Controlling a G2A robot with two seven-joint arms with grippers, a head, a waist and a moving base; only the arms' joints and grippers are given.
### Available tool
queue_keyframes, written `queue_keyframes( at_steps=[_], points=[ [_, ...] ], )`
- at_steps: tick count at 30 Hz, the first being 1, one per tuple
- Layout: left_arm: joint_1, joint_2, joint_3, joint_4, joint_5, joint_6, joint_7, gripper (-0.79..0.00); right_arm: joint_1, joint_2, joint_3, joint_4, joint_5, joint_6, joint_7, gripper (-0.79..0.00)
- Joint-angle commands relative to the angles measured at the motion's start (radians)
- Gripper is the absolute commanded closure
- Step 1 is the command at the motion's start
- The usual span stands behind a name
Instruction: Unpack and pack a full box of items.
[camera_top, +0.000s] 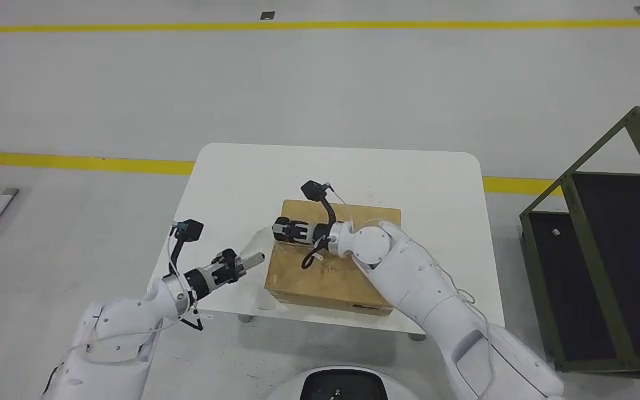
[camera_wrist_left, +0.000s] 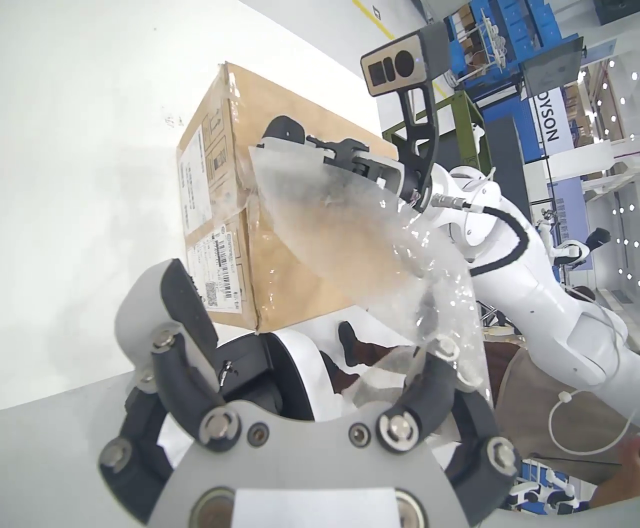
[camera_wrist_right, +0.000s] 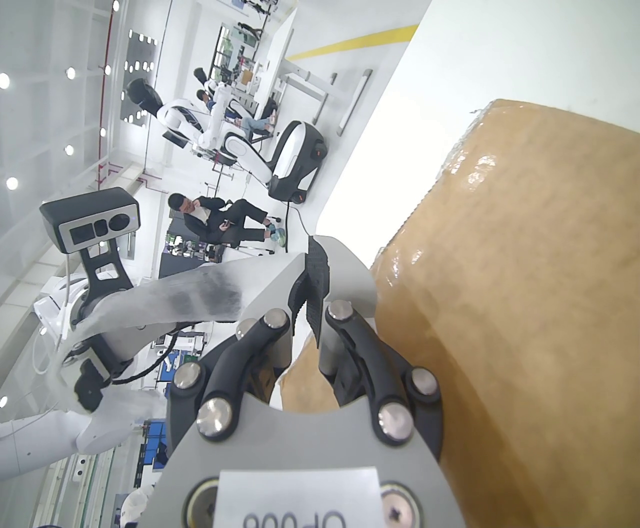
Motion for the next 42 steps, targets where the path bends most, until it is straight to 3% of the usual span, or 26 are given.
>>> queue_keyframes(
  at_steps=[1,16,22,27,31,35,42],
  points=[
    [-0.002,0.001,-0.006,-0.004,-0.030,0.009,0.001,-0.785,0.004,-0.006,-0.001,0.011,0.002,-0.003,0.000,0.000],
    [-0.089,-0.009,0.031,0.097,-0.153,0.152,0.178,-0.785,0.012,-0.029,0.005,0.060,-0.016,-0.012,0.007,0.000],
    [-0.086,-0.009,0.035,0.101,-0.330,0.245,0.063,-0.785,0.009,-0.033,0.012,0.071,-0.026,-0.008,0.004,0.000],
    [-0.050,0.004,0.018,0.053,-0.292,0.261,-0.009,-0.785,0.013,-0.034,0.022,0.077,-0.032,-0.012,0.002,0.000],
    [-0.025,0.019,-0.003,0.014,-0.170,0.220,-0.052,-0.785,0.013,-0.035,0.028,0.077,-0.038,-0.012,0.001,0.000],
    [0.008,0.040,0.002,-0.065,0.132,0.068,-0.065,-0.785,0.014,-0.037,0.033,0.077,-0.045,-0.011,0.001,0.000],
    [0.049,0.059,0.034,-0.112,0.368,-0.118,-0.095,-0.785,0.015,-0.042,0.039,0.075,-0.054,-0.011,0.001,0.000]
  ],
)
